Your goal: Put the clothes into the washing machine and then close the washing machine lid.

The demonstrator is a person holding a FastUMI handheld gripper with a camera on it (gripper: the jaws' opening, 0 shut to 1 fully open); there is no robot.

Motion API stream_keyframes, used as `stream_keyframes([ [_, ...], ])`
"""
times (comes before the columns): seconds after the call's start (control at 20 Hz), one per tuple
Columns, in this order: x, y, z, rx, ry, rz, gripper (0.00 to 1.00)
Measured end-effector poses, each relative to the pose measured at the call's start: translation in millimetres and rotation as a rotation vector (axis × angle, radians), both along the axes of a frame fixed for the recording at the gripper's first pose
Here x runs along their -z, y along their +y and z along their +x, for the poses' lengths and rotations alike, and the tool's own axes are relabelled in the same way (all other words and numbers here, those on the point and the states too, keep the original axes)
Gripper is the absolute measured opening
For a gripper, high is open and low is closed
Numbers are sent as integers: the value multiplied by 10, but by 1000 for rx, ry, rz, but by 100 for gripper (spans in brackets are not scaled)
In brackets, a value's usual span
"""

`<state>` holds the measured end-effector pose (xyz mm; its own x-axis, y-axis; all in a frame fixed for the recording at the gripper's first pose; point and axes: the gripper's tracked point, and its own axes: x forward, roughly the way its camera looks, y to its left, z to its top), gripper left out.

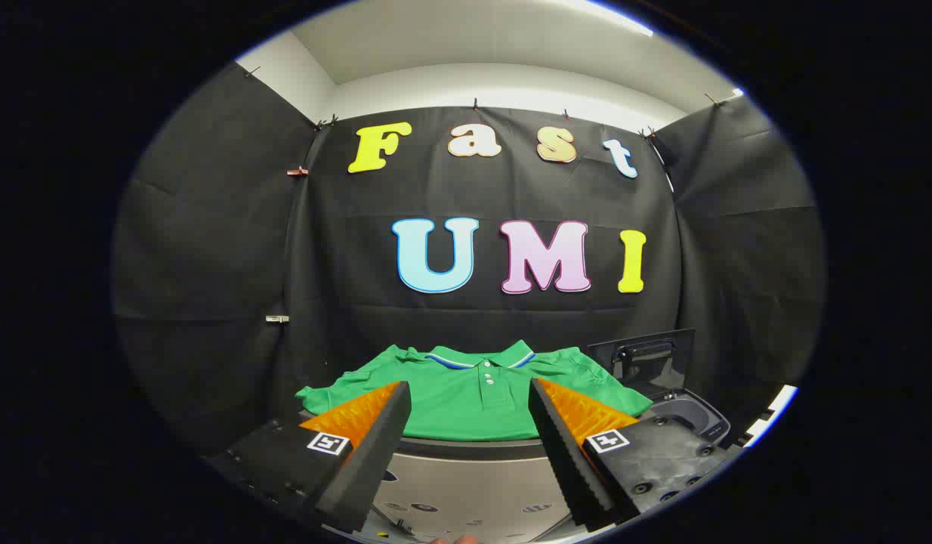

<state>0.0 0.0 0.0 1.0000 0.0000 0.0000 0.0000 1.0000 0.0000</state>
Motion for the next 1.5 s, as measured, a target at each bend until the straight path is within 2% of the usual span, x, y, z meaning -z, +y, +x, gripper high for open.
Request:
stream_keyframes([
  [0.9,45,68,14,1,18,-12,98],
  [1.25,36,-44,309,36,53,3,98],
  [1.5,30,-178,750,57,130,10,98],
])
